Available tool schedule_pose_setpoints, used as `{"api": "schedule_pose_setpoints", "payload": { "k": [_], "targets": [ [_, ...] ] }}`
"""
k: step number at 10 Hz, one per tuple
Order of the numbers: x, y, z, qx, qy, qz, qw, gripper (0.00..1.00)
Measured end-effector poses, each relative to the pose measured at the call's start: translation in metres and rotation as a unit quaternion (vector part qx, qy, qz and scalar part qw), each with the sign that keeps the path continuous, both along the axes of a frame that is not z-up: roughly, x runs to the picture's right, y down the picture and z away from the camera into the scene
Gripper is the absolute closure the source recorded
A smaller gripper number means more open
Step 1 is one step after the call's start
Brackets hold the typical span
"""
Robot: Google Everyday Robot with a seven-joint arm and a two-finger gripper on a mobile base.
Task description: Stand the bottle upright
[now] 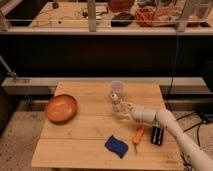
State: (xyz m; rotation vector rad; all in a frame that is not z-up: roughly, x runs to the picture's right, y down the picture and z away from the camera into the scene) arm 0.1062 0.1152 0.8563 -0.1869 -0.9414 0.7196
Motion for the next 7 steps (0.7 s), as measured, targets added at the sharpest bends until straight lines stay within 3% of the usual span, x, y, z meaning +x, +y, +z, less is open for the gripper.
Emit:
{"api": "schedule_pose_setpoints", "payload": {
  "k": [2,7],
  "targets": [
    [0.0007,0.0020,0.0001,-0.003,0.001,0.001,1.0000,0.92],
    [0.0004,0.0031,0.0005,-0.004,0.002,0.000,1.0000,0.91]
  ]
}}
